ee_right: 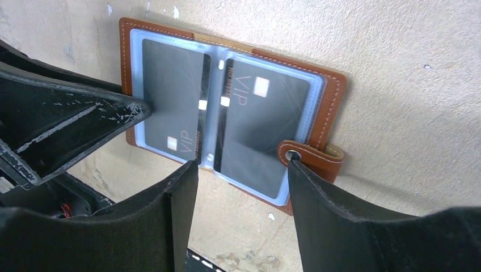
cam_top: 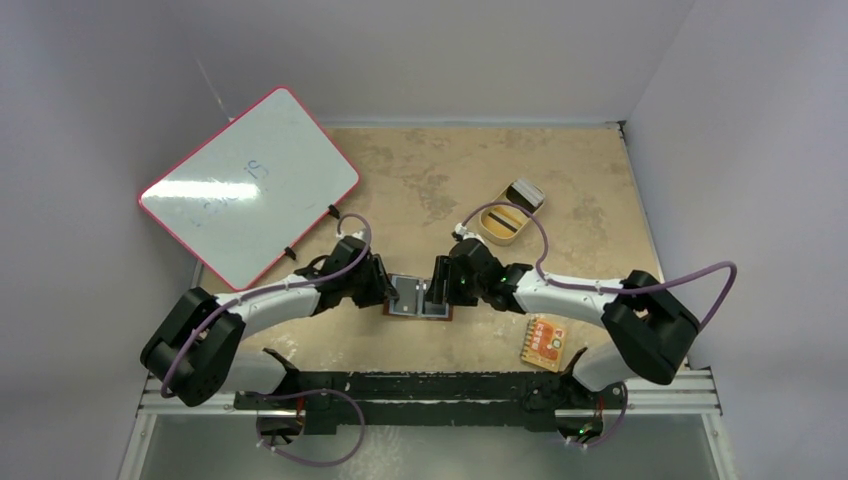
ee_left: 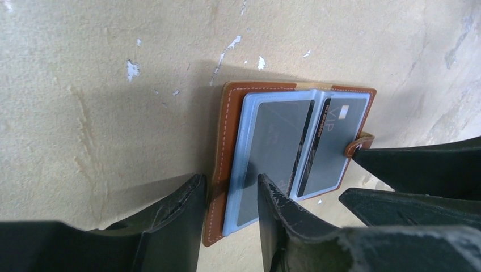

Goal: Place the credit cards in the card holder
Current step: Turn over the card slot in the card holder.

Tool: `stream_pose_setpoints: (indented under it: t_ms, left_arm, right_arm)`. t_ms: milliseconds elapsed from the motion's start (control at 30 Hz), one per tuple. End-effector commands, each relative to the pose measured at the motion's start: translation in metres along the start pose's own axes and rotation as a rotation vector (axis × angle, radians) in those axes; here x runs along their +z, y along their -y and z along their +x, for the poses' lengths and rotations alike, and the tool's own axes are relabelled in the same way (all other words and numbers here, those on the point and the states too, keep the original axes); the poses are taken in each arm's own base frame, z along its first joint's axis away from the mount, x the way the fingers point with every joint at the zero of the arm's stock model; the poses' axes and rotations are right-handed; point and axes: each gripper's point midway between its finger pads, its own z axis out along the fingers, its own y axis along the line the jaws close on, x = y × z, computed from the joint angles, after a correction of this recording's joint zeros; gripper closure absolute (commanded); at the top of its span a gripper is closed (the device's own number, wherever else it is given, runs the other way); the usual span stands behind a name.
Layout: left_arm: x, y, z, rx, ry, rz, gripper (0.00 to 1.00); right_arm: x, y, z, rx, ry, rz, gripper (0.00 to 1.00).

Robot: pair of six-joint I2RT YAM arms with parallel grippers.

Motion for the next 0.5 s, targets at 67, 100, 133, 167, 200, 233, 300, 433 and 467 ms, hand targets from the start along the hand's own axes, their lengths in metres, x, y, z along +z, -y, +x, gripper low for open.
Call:
stream_pose_setpoints:
  t_ms: [67, 100, 133, 167, 200, 233, 300, 433, 467]
  left_arm:
    - [-0.003, 0.024, -0.006, -0.037, 0.012, 0.116, 0.81]
    - [-0.004, 0.025, -0.007, -0.04, 0.013, 0.12, 0.86]
    - [-0.005, 0.027, -0.007, -0.041, 0.013, 0.125, 0.9]
    - [-0.006, 0.028, -0.008, -0.043, 0.016, 0.129, 0.94]
    - [-0.007, 0.029, -0.009, -0.045, 0.02, 0.131, 0.97]
    - [-0.008, 0.029, -0.009, -0.046, 0.024, 0.131, 1.0]
    - [-0.009, 0.028, -0.011, -0.049, 0.035, 0.127, 1.0]
    - [-0.011, 0.031, -0.012, -0.05, 0.049, 0.144, 1.0]
    - [-0.012, 0.031, -0.012, -0.051, 0.05, 0.147, 1.0]
  right_arm:
    - [-0.016, -0.019, -0.012, -0.008, 0.037, -0.063, 0.39]
    - [-0.017, -0.018, -0.011, -0.003, 0.039, -0.065, 0.39]
    - [-0.018, -0.017, -0.01, 0.003, 0.042, -0.065, 0.38]
    - [-0.018, -0.016, -0.01, 0.007, 0.043, -0.064, 0.38]
    - [-0.018, -0.015, -0.009, 0.011, 0.043, -0.063, 0.38]
    - [-0.017, -0.013, -0.007, 0.014, 0.041, -0.062, 0.38]
    - [-0.014, -0.015, -0.005, 0.018, 0.034, -0.075, 0.38]
    - [-0.011, -0.024, -0.004, 0.012, 0.023, -0.117, 0.37]
    - [-0.01, -0.023, -0.003, 0.012, 0.021, -0.109, 0.37]
